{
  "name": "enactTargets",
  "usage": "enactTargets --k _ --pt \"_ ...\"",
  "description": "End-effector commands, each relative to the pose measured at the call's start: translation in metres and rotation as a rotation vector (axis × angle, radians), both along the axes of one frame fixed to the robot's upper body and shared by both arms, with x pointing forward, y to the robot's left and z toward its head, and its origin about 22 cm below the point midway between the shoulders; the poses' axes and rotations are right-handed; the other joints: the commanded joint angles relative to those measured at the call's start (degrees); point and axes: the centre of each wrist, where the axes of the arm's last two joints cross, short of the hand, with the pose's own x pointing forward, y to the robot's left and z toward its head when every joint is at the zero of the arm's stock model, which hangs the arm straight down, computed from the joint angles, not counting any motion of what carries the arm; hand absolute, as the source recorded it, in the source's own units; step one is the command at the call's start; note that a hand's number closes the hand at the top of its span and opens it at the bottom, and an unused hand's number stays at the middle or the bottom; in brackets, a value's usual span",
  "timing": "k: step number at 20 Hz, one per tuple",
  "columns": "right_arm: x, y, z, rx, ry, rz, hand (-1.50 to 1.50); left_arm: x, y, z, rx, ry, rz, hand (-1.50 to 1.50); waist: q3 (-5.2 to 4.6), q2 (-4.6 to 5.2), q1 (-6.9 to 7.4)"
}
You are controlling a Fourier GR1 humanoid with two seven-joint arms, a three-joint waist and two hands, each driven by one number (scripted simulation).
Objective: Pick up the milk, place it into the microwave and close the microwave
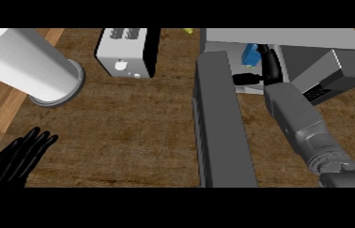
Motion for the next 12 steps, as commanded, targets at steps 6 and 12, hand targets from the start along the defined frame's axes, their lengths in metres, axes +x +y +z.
enactTargets --k 6,12 --pt "-0.038 -0.002 -0.056 0.255 0.080 0.142 -1.50 0.006 -0.039 0.010 -0.021 0.031 -0.081 1.50 -0.09 -1.32 -2.34" --pt "-0.056 -0.019 -0.075 0.314 0.122 0.193 -1.50 0.025 -0.068 -0.003 -0.018 0.087 -0.129 1.50 -0.20 -1.74 -3.39"
